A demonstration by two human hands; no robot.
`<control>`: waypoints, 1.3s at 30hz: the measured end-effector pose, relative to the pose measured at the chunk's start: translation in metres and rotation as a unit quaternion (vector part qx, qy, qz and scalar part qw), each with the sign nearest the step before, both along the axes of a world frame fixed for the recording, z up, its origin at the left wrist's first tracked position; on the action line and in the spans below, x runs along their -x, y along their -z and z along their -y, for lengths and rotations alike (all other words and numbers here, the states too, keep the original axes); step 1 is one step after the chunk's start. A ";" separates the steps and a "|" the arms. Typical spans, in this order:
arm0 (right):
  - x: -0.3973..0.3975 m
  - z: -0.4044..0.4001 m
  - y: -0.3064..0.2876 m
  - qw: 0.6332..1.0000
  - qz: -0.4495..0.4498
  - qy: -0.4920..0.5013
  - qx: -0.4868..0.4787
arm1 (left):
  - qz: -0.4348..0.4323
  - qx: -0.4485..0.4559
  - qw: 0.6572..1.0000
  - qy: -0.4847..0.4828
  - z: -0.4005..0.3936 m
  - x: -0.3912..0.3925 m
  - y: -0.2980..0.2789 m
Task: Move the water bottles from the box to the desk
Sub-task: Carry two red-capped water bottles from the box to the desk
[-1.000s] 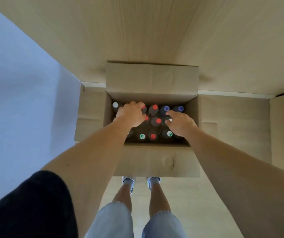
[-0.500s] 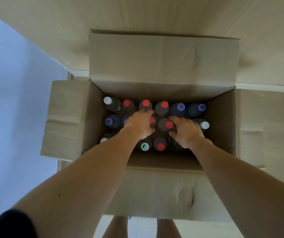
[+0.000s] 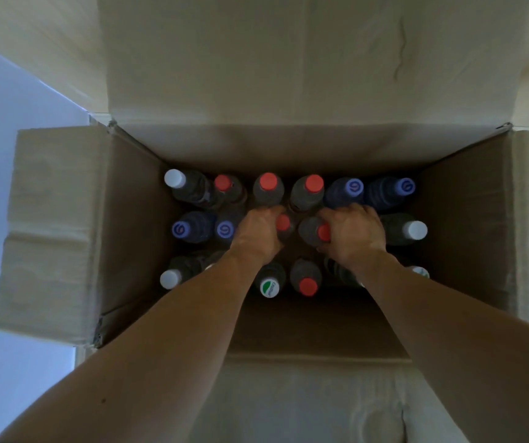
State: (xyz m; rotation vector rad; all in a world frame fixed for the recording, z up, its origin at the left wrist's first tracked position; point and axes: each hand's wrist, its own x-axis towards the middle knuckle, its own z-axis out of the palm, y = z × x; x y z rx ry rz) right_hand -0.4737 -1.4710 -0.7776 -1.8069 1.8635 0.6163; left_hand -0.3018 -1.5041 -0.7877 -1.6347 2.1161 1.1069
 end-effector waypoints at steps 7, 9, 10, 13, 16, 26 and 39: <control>-0.007 -0.003 0.015 0.998 -0.045 0.003 0.031 | 0.008 -0.011 1.000 0.011 0.003 -0.007 0.023; -0.009 -0.004 0.019 0.998 -0.052 0.007 0.043 | 0.000 -0.011 1.000 0.003 0.002 -0.006 0.030; -0.010 -0.004 0.020 0.997 -0.052 0.010 0.049 | -0.006 -0.008 1.000 -0.002 0.001 -0.004 0.033; -0.011 -0.005 0.022 0.997 -0.048 0.015 0.059 | -0.029 0.006 0.999 -0.024 -0.001 -0.001 0.037; -0.006 -0.007 0.019 0.996 -0.028 0.016 0.078 | -0.065 0.007 0.997 -0.042 -0.005 -0.003 0.032; 0.028 0.009 -0.081 0.925 0.320 0.194 0.060 | -0.167 -0.033 0.983 -0.076 0.021 -0.022 -0.069; 0.022 0.052 -0.267 0.742 0.524 0.418 -0.020 | -0.315 -0.159 0.909 -0.222 0.060 -0.029 -0.262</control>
